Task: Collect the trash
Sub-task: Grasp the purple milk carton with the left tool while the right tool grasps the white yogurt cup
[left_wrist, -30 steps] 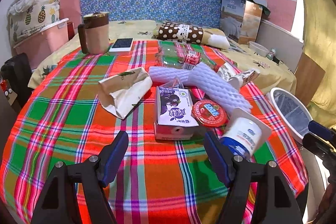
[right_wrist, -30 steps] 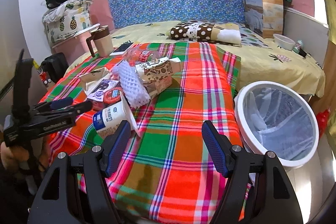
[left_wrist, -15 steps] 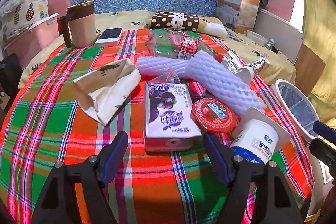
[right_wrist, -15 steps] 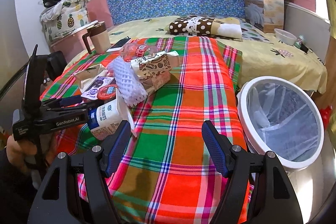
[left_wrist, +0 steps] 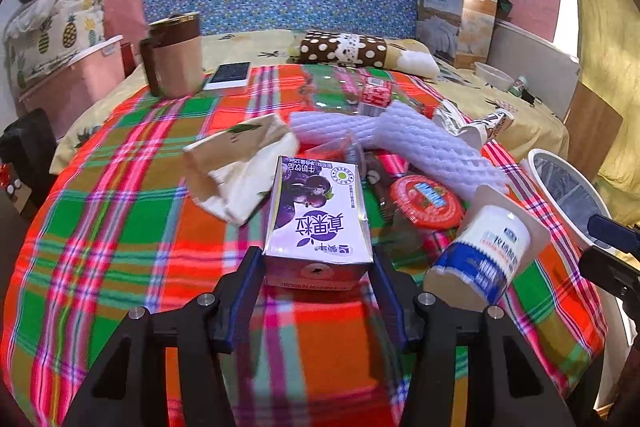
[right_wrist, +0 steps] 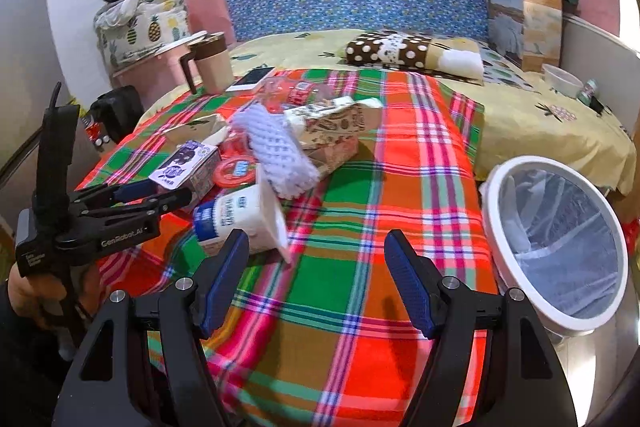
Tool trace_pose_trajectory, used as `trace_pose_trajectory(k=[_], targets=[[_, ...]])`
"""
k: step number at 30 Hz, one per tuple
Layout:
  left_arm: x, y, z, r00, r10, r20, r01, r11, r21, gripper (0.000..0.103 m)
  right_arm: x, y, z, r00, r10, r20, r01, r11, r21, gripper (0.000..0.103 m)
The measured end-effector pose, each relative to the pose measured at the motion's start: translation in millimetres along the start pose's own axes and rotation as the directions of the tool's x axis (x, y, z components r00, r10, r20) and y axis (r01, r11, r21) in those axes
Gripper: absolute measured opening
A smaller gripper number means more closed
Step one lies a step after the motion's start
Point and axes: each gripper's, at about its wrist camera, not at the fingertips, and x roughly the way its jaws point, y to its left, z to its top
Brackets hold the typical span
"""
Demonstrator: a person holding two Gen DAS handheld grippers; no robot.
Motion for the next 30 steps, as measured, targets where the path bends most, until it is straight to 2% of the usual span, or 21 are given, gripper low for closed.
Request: trace_pose_trajectory(k=[6, 13, 19, 27, 29, 30], targets=[[-17.5, 19.5, -9.7, 1.0, 0.013, -0.003, -0.013, 0.999, -0.039, 0.054, 6.5, 15.6, 3.7, 0.999, 0.038, 0.006, -0.038, 0.998, -0.053, 0.072], [-28.4, 38.1, -17.1, 0.999, 0.04, 0.004, -0.039, 0.996, -0.078, 0.054, 23.8, 34.4, 4.6, 0.998, 0.055, -0.026, -0.059, 0.989, -0.136, 0.072], [-25.2, 41.8, -17.1, 1.0, 0.019, -0.002, -0.019, 0.995, -0.095, 0.058, 34.3, 48.1, 2.9, 0.998, 0.036, -0.046, -0.045, 0.979, -0.201, 0.072], [-10.3, 45.7, -13.8, 1.0, 0.005, -0.023, -0.007, 0.995, -0.097, 0.058, 39.4, 47.5, 4.4, 0.999, -0.009, -0.052, -0.001, 0.982, -0.187, 0.071], [-8.7, 47.6, -13.1, 1.0, -0.002, -0.026, -0.001, 0.995, -0.105, 0.057, 37.3, 48.5, 3.7, 0.999, -0.007, -0.046, -0.002, 0.982, -0.189, 0.061], [-8.2, 47.6, -13.3, 1.0, -0.005, -0.028, 0.002, 0.994, -0.106, 0.056, 36.0, 48.4, 3.0, 0.999, -0.006, -0.042, -0.002, 0.983, -0.185, 0.061]])
